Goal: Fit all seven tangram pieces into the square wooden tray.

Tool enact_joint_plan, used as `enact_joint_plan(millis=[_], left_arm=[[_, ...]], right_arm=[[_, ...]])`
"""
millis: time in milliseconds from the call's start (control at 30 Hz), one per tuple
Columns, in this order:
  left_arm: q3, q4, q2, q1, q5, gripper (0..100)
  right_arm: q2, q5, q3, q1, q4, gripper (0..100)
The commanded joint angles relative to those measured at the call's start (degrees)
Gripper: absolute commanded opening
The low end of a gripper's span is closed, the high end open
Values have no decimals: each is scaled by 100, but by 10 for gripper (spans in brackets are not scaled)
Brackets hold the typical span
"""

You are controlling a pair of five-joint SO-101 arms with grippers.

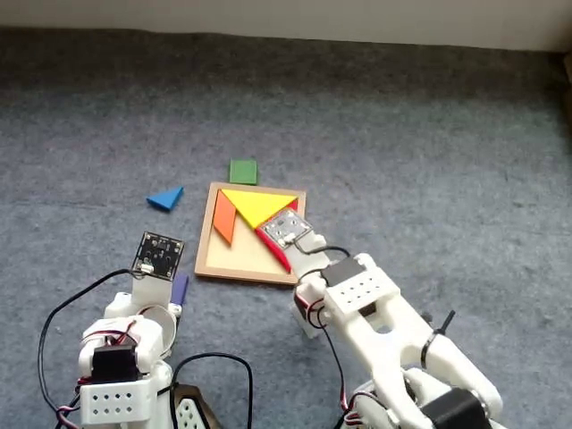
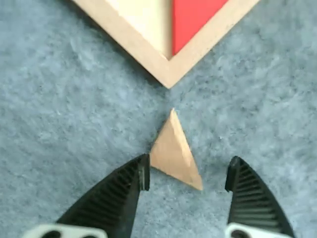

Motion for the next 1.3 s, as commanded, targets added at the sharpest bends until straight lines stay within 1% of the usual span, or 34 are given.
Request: enact_joint_plan(millis=[0,333,467,567,933,1133,1200,1267], left_arm=[[110,26,-145,-22,18,6],[110,26,-145,-22,18,6],[110,26,-145,-22,18,6],[110,26,-145,-22,18,6],[110,26,-145,-22,18,6],[110,26,-145,-22,18,6],[110,26,-145,-22,18,6],[110,26,-145,-22,18,6]], right_arm=[[286,88,-75,-57,-101,245],[505,88,-242,-57,-101,245],[488,97,-242,-57,-110,187],[488,97,-207,-57,-347,154],[479,88,-233,-48,-391,145],[479,53,-303,-57,-382,153],[479,-70,-462,-57,-382,187],[479,-413,-576,-57,-382,248]])
